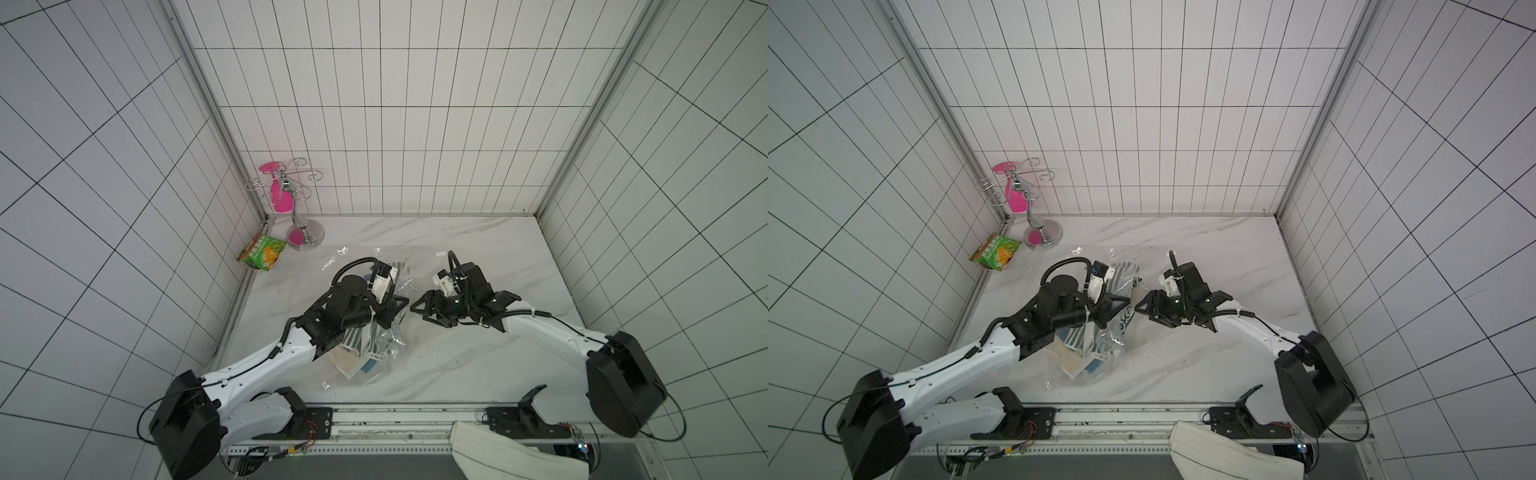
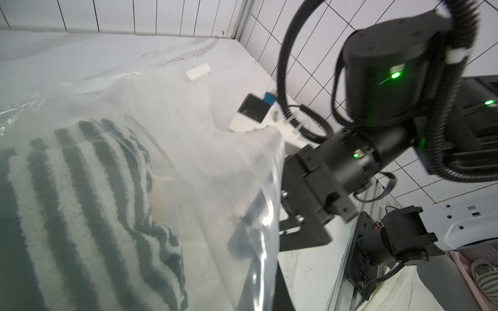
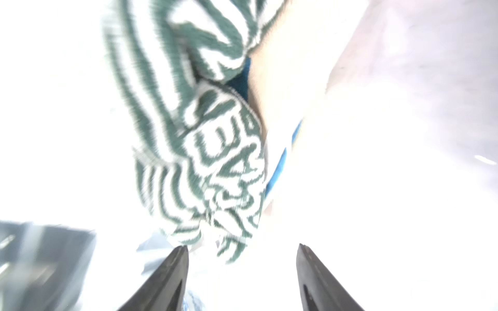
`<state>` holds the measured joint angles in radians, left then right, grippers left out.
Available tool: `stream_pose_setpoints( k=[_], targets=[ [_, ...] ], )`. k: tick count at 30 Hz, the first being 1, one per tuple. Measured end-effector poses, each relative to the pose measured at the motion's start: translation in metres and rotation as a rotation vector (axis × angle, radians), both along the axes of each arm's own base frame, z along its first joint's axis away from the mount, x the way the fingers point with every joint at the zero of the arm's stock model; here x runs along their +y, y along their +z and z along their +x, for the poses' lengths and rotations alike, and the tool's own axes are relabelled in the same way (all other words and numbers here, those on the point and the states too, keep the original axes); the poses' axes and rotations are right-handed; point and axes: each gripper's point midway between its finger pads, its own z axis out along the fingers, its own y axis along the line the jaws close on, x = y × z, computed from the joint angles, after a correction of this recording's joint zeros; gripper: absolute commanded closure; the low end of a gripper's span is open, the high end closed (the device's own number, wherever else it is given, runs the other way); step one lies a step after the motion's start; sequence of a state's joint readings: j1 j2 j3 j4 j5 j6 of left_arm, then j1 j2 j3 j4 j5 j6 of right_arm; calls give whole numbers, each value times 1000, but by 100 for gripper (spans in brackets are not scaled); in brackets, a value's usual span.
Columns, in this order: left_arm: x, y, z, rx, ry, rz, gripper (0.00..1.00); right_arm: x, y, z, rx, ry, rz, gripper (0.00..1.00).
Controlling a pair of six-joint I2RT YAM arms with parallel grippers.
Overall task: Place the folded towel into the vacuum bag
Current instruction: Place the towel in the vacuum bag, then adjust the vacuum bag at the center of the board.
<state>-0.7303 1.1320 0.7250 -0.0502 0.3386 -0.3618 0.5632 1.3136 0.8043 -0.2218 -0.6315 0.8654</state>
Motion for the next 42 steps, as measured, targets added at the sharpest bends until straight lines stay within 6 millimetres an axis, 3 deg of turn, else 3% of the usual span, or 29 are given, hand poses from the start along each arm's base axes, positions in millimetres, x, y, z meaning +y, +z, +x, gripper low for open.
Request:
stream_pose_setpoints(
  k=[2,5,8,14,20,22,24,25,27,29,31,33,35,36,37,39,42],
  targets=[
    [-2,-2,0,11,-6,6,99,-25,-3,-5,4,-33,-81,24],
    [-8,-9,1,54,-22,11,100,-71,-26,-4,64,-130,-227,23],
    [-20,-20,0,112,-42,26,100,-96,-43,0,127,-198,-285,25],
    [-28,-41,-12,183,-72,71,100,-83,-73,10,205,-240,-215,32],
    [-26,-50,-13,221,-65,110,99,-58,-92,33,226,-276,-142,50],
    [-24,-50,-13,232,-57,122,99,-50,-102,34,242,-273,-131,60],
    [-20,-47,-7,238,-38,124,99,-39,-111,35,265,-269,-110,84],
    [-16,-43,-3,240,-24,121,99,-36,-113,35,272,-266,-99,91],
    [-9,-32,9,229,13,107,99,-29,-108,36,268,-252,-65,100],
    [-4,-20,18,208,42,96,99,-24,-88,37,224,-230,-30,100],
    [-3,-9,23,192,56,85,99,-22,-51,39,142,-202,7,100],
    [-12,2,22,185,45,66,99,-17,14,44,2,-166,91,100],
    [-31,10,17,181,5,43,98,-13,68,43,-110,-129,176,100],
    [-44,11,13,188,-23,36,98,-14,84,42,-146,-116,202,100],
    [-54,10,11,197,-43,31,97,-16,88,42,-158,-109,212,100],
    [-71,-2,8,230,-74,24,95,-23,75,43,-133,-113,202,100],
    [-79,-33,7,301,-82,47,94,-42,18,45,-6,-166,142,94]
  ],
)
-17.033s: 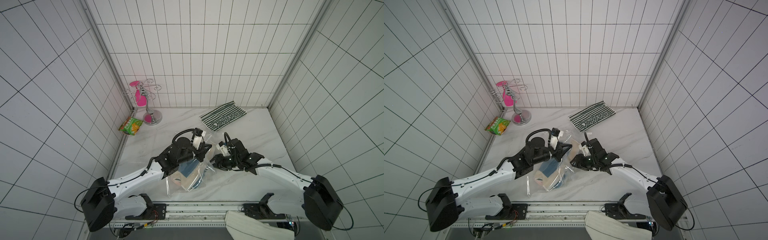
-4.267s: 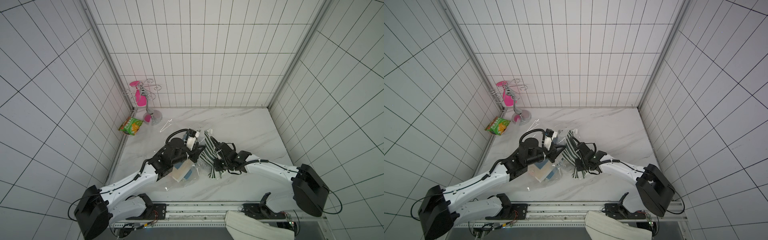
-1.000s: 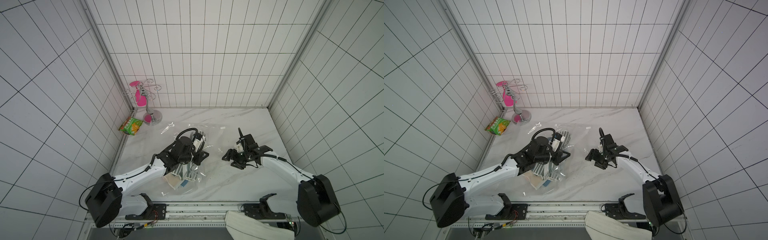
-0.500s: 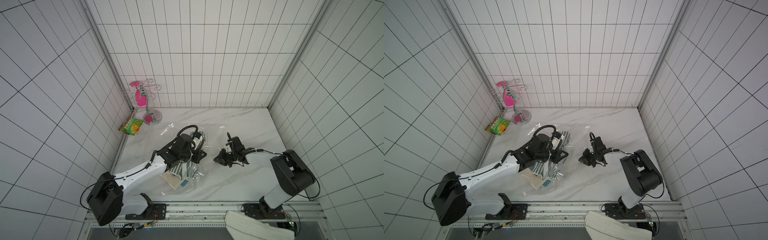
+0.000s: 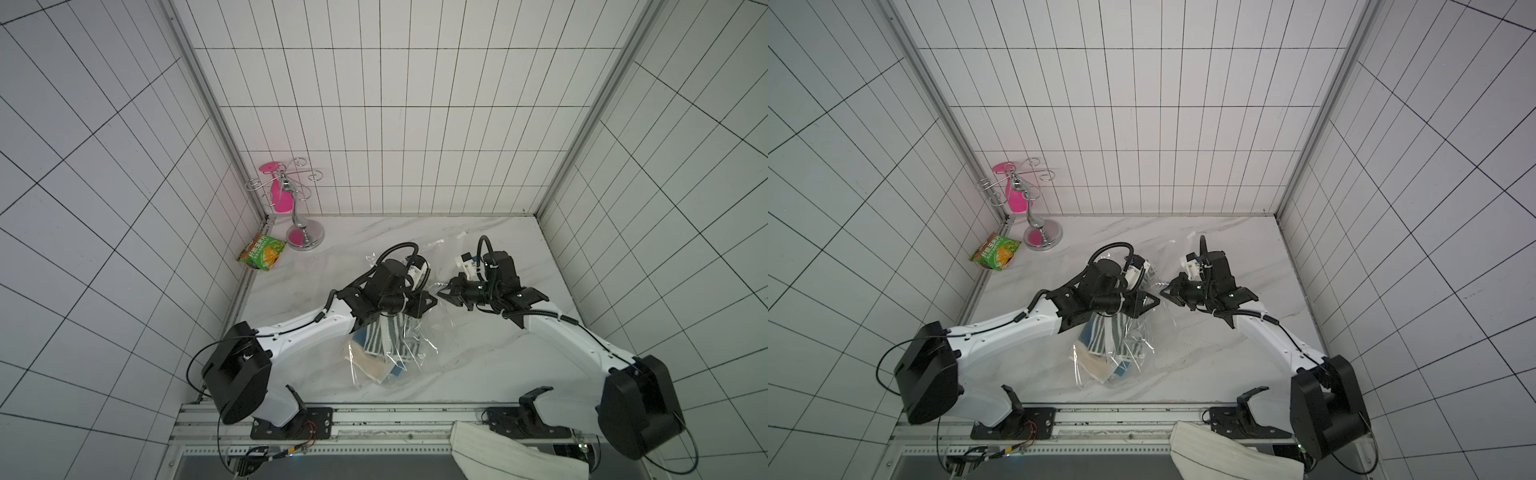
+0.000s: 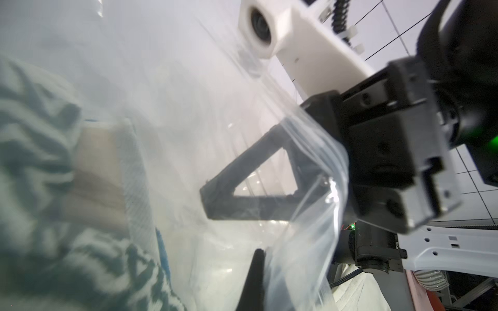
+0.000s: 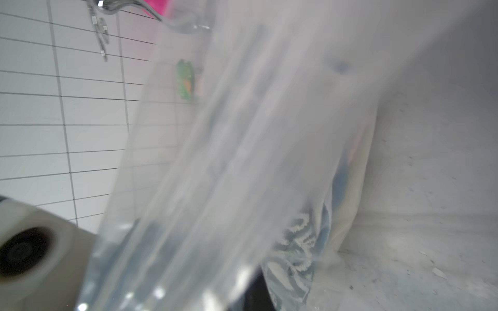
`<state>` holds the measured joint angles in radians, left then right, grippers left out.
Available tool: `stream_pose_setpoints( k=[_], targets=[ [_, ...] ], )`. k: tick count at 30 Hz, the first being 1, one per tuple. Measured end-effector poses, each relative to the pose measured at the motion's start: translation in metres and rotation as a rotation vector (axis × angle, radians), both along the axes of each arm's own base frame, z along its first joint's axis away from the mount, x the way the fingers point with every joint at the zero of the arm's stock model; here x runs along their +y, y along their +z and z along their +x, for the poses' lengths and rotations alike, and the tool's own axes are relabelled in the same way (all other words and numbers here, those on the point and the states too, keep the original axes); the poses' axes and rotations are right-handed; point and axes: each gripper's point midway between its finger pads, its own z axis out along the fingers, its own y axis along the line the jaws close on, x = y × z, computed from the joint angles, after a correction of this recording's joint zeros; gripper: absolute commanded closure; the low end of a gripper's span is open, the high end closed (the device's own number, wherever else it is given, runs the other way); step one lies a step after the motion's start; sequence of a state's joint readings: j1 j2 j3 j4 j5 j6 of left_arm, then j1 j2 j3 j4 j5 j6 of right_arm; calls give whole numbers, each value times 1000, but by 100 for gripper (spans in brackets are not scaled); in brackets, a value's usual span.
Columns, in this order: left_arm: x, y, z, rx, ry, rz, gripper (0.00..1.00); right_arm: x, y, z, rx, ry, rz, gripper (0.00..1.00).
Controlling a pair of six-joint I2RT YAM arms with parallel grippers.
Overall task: Place the folded towel into the vacuum bag
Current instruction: Adjust the vacuum bag at the center of the board.
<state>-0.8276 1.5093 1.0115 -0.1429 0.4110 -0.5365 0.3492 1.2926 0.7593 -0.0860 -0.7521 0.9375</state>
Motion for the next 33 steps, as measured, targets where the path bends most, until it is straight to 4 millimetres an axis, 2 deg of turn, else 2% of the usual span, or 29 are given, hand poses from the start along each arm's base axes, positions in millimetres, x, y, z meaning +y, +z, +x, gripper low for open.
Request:
stream_pose_setpoints(
  k=[2,3,9,12,14,18,23,27,29,33],
  targets=[
    [-2,-18,-1,44,-6,23,93,-13,-24,-4,71,-28,-15,87],
    [-3,-25,-2,62,-9,31,91,-18,-27,-5,86,-37,-10,81],
    [-7,-27,-7,96,-33,17,80,-49,-7,1,19,-102,93,33],
    [-8,-26,-10,105,-45,9,72,-67,-8,-4,5,-144,137,13],
    [-10,-23,-15,106,-60,1,63,-76,-11,-9,11,-173,163,1],
    [-16,-18,-31,119,-108,-17,44,-81,-13,-13,-6,-186,198,1],
    [-20,-3,-49,126,-158,-52,29,-81,-9,-10,-37,-185,249,1],
    [-15,28,-55,81,-168,-104,27,-79,1,-7,-73,-165,279,1],
    [-11,39,-54,55,-159,-120,30,-80,7,-7,-88,-159,292,2],
    [0,44,-39,52,-97,-129,37,-80,21,-11,-123,-146,310,1]
  ],
)
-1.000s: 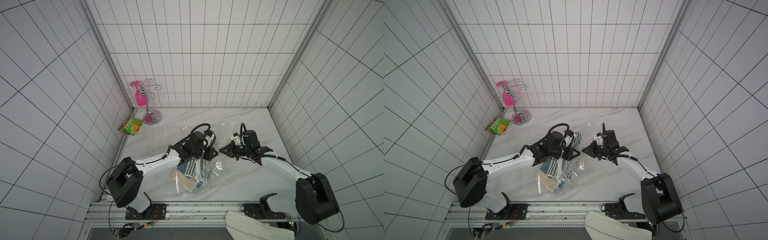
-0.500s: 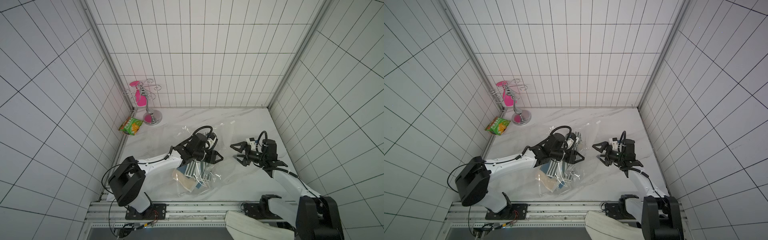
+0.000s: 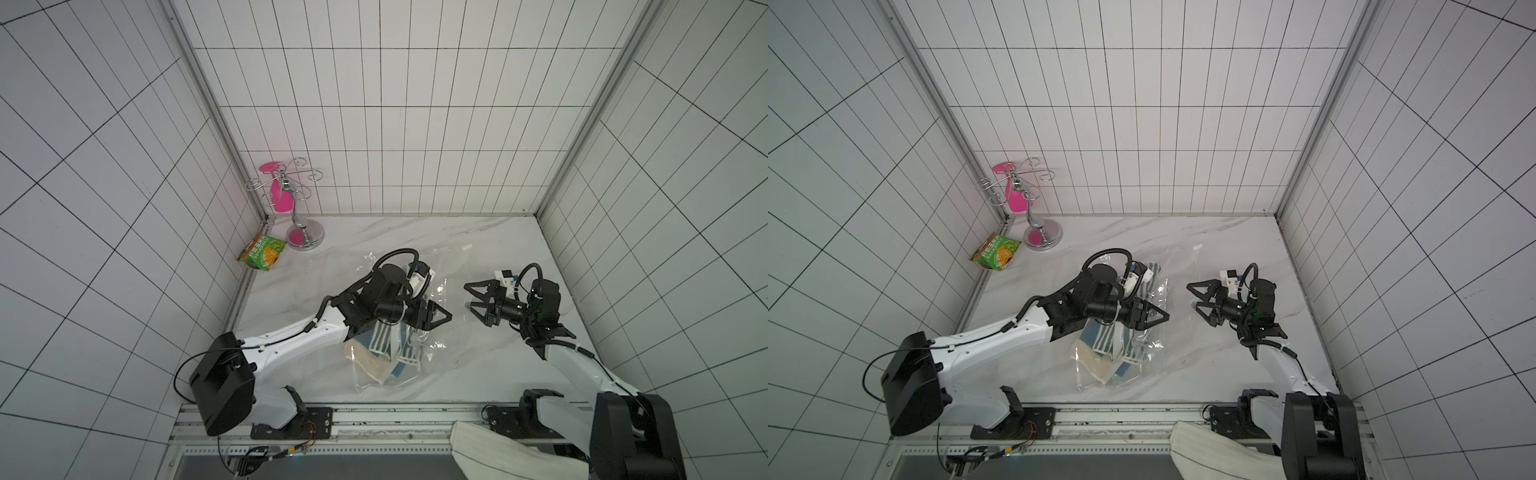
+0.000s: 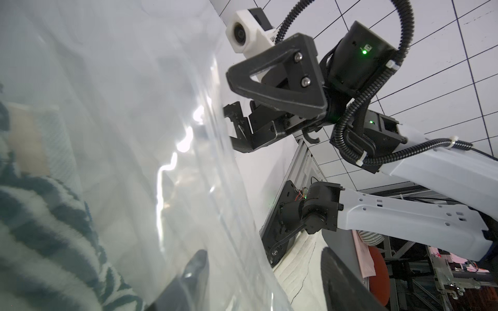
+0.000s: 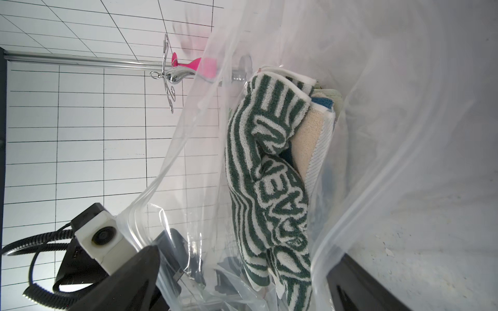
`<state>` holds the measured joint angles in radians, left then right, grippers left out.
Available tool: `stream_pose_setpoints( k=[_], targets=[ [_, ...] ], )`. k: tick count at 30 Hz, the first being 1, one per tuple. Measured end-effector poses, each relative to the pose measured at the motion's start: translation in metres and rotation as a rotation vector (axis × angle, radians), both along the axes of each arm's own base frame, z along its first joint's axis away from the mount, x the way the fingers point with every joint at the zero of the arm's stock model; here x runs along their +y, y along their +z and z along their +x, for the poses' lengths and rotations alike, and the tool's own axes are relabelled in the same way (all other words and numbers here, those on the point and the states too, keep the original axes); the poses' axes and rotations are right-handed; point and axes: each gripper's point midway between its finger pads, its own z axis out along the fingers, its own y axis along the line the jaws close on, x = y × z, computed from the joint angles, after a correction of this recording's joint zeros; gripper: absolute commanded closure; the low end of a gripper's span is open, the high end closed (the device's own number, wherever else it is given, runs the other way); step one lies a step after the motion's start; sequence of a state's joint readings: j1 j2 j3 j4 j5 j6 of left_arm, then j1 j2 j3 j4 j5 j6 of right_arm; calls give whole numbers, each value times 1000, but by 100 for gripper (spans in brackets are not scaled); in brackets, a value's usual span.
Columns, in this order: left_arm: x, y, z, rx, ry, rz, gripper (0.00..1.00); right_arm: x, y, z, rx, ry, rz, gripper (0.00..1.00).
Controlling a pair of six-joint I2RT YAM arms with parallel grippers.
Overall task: Place the folded towel into the vacuum bag
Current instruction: Adjust the vacuum bag at the center of the board.
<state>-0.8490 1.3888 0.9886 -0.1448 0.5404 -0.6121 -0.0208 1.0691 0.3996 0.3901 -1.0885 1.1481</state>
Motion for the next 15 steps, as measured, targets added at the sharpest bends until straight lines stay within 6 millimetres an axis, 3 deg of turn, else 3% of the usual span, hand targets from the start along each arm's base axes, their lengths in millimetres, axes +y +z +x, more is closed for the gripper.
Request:
stream_pose_setpoints(
  k=[4,7,10,12,15],
  targets=[
    [20,7,23,-5,102,-10,36,1,0,-1,4,15,6,1],
    [18,35,14,-54,93,-49,37,2,-3,-1,23,17,11,2],
    [13,56,7,-112,78,-87,50,1,-7,-1,31,14,-11,2],
    [15,51,14,-126,106,-86,60,-2,-9,1,40,-1,-41,1],
    [19,19,31,-99,167,-24,69,-8,-16,3,53,-38,-98,2]
  ],
)
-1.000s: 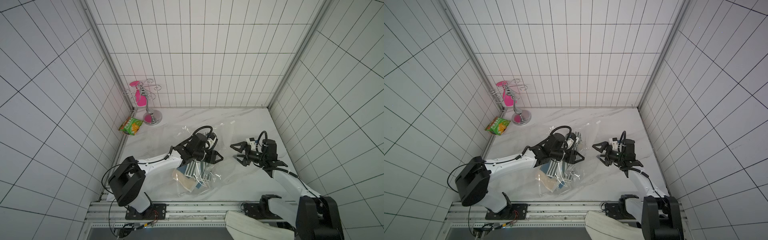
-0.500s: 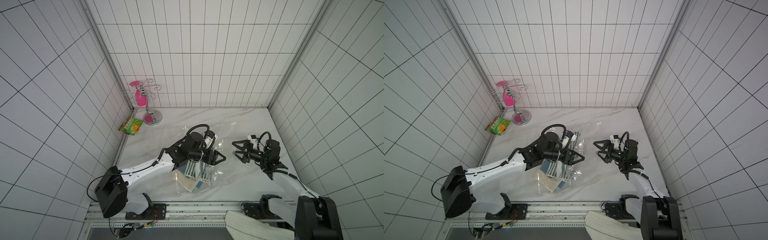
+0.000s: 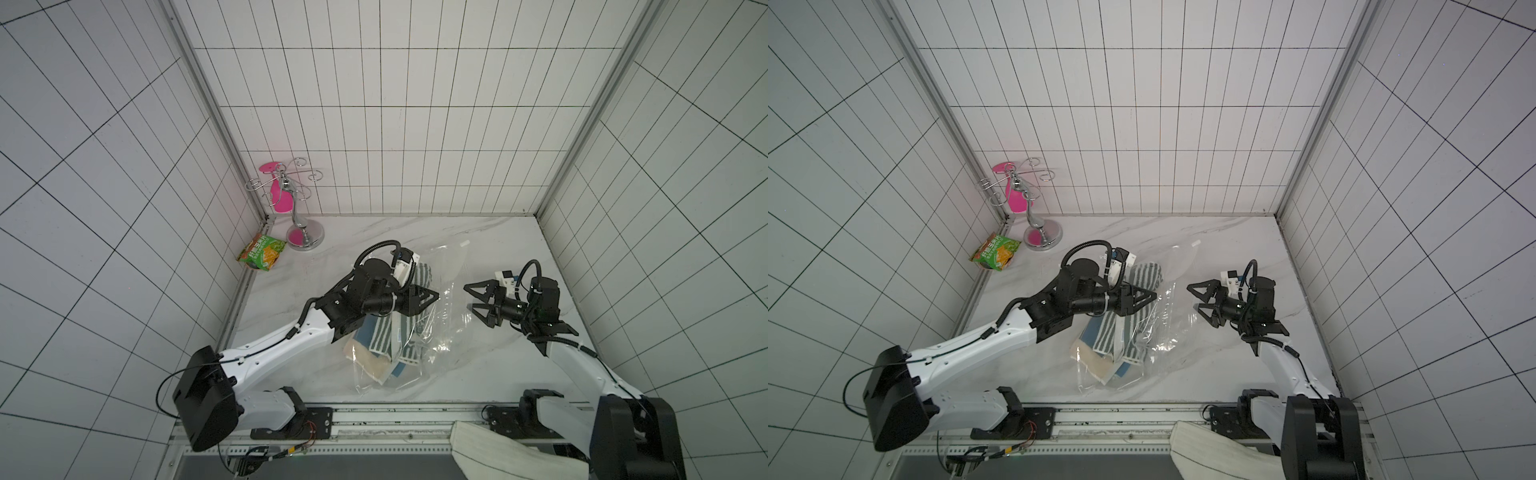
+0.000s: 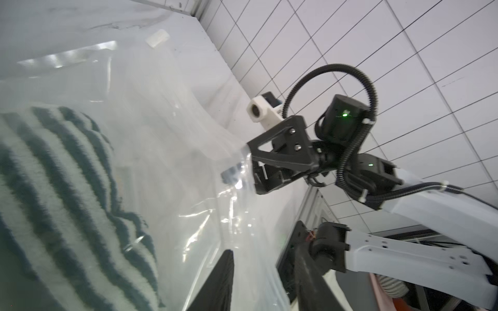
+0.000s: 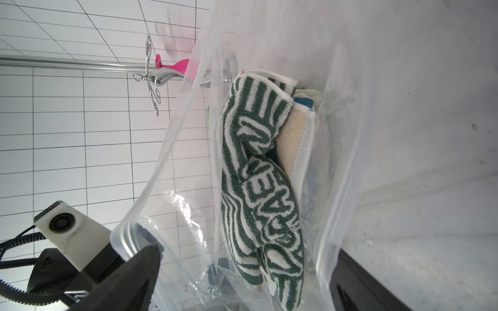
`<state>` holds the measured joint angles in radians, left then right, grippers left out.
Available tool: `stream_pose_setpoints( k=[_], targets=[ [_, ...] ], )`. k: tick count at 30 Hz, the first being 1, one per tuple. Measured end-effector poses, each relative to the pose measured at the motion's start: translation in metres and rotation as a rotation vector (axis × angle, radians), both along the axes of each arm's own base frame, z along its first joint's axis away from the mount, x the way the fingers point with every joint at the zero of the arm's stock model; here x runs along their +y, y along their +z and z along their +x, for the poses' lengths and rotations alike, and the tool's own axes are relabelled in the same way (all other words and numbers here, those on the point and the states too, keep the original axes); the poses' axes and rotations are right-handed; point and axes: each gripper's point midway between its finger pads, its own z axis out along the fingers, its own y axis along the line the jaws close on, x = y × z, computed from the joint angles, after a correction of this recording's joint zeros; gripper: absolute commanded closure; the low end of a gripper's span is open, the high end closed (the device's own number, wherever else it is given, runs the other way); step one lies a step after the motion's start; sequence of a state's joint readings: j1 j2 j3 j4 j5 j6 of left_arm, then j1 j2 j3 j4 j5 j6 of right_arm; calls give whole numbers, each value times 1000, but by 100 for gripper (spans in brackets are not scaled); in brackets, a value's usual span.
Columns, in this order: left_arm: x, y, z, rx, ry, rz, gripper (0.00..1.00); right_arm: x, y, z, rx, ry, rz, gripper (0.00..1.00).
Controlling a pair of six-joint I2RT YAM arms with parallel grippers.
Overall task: Place the folded towel into the vacuum bag
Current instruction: Adjust the vacuum bag at the center of the board.
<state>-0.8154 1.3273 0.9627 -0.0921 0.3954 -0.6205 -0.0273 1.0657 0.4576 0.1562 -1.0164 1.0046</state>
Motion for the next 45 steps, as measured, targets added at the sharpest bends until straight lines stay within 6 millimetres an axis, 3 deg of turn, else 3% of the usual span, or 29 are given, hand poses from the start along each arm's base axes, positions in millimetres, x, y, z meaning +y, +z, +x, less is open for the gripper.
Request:
stream_pose_setpoints(
  k=[4,8,16,18,22,26,29,31,32,34,36,39,41,43,45],
  targets=[
    [-17,-42,6,67,7,84,73,-13,-14,0,48,-58,-77,1],
    [-32,-65,0,101,-3,128,75,-23,-22,-2,81,-90,-165,1],
    [-6,-136,21,171,98,277,75,-41,-19,-13,128,-117,-319,1],
    [-1,-146,23,190,106,294,74,-39,-11,-15,123,-103,-349,10],
    [2,-125,18,180,92,258,72,-14,15,-24,63,-15,-396,34],
    [9,-59,11,87,91,141,71,25,36,-37,-2,92,-392,59],
    [19,-22,8,17,108,62,71,47,38,-42,-2,135,-369,68],
    [25,-23,8,8,123,46,71,55,37,-41,4,143,-359,71],
    [26,-33,9,18,129,54,71,56,35,-39,14,137,-367,65],
    [28,-58,11,61,134,92,71,50,34,-35,39,103,-416,40],
    [26,-83,13,108,135,133,71,37,50,-28,30,52,-502,22],
    [19,-96,13,122,125,146,71,20,95,-13,-47,-5,-592,21],
    [16,-95,15,112,124,137,71,19,118,-7,-93,-1,-608,28],
    [15,-92,16,102,126,126,71,28,122,-5,-98,33,-593,35],
    [17,-91,19,99,137,123,70,46,107,-10,-62,101,-568,42]
  ],
)
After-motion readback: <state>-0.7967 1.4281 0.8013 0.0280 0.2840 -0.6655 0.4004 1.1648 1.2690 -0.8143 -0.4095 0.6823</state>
